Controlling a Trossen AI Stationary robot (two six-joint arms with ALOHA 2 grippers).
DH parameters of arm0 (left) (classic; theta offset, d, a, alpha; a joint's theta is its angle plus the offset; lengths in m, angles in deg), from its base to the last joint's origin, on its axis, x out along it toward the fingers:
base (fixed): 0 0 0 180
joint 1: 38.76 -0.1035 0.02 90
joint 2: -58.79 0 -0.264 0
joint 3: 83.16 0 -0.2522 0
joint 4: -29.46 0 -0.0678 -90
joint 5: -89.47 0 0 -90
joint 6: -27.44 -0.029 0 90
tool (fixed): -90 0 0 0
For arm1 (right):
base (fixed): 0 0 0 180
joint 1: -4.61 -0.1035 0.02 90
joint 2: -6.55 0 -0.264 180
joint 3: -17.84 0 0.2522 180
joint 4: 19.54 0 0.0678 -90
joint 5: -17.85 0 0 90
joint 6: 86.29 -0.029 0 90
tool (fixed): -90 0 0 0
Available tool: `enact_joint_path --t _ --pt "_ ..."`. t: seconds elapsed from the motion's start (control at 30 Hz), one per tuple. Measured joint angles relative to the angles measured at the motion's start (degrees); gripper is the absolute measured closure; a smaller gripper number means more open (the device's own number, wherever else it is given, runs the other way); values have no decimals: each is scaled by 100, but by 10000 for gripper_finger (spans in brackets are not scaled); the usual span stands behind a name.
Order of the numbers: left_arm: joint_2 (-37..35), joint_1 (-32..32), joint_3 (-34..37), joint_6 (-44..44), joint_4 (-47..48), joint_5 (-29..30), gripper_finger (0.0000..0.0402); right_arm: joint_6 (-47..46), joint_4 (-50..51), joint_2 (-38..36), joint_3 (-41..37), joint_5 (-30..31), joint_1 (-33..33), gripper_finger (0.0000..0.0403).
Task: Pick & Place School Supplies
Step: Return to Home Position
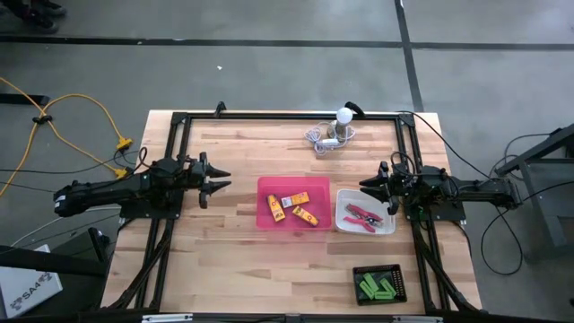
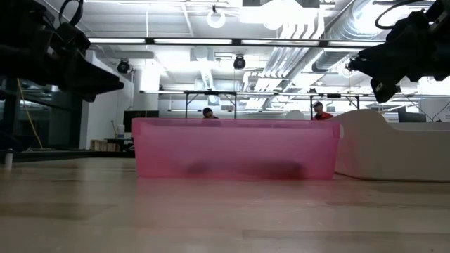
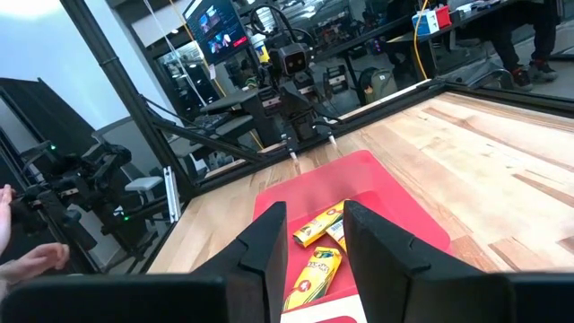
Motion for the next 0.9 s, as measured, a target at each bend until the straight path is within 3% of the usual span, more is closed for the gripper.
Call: enact_joint_path --t 0.9 --pt "1 -1 0 9 -100 39 271 0 0 0 0 0 -2 302"
